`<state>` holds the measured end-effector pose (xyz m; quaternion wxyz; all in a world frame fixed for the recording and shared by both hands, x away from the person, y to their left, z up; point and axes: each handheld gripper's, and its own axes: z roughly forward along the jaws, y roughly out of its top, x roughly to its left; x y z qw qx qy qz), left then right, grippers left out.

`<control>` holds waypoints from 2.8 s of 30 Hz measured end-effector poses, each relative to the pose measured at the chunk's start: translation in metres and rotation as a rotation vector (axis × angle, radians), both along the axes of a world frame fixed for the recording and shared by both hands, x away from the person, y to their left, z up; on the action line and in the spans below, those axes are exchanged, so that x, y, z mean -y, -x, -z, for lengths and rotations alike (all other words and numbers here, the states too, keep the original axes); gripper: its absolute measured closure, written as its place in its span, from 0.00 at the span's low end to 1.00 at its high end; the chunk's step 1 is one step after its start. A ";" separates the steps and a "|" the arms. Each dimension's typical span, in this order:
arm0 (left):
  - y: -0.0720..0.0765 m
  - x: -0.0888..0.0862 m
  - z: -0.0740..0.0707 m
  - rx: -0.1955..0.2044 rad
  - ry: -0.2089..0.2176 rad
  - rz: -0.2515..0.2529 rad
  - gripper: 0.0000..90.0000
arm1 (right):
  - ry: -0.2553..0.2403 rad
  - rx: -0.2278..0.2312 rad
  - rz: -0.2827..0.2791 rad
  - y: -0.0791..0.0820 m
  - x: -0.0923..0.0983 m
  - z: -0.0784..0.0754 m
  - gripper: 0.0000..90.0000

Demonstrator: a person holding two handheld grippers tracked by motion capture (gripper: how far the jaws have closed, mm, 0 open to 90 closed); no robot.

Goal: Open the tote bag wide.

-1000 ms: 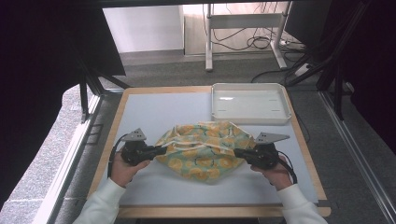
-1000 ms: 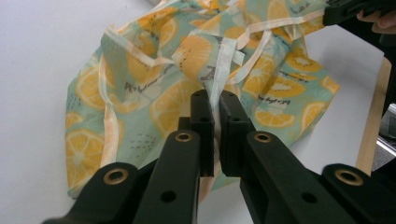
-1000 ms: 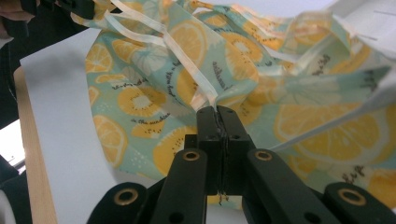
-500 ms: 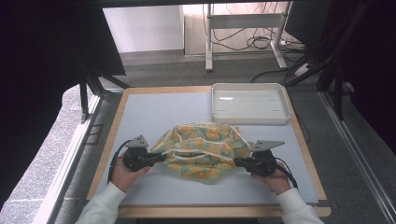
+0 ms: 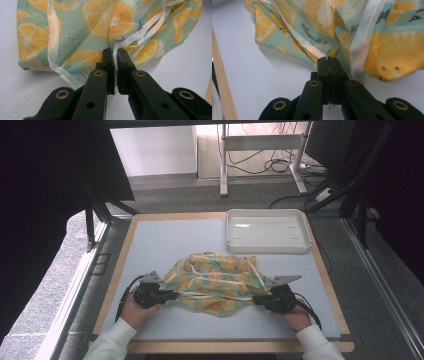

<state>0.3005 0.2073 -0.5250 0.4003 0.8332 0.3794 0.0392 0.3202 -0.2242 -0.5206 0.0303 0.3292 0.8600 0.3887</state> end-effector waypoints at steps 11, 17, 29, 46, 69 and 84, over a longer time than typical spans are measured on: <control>0.003 -0.001 0.006 -0.020 -0.036 0.006 0.97 | 0.017 -0.023 0.002 0.002 0.000 0.005 0.98; 0.004 0.000 0.005 0.024 -0.042 -0.005 0.92 | 0.015 0.001 0.002 0.004 -0.002 0.002 0.92; 0.021 -0.007 -0.015 0.109 0.026 -0.093 0.40 | 0.004 0.144 0.130 0.024 -0.005 -0.018 0.44; 0.033 -0.017 -0.045 0.174 0.111 -0.121 0.33 | -0.075 0.272 0.239 0.040 -0.003 -0.055 0.36; -0.010 0.011 -0.055 0.164 0.076 -0.140 0.37 | -0.148 0.248 0.195 -0.009 -0.039 -0.090 0.40; -0.015 0.020 -0.043 0.137 0.034 -0.137 0.38 | -0.138 0.229 0.202 -0.017 -0.041 -0.083 0.40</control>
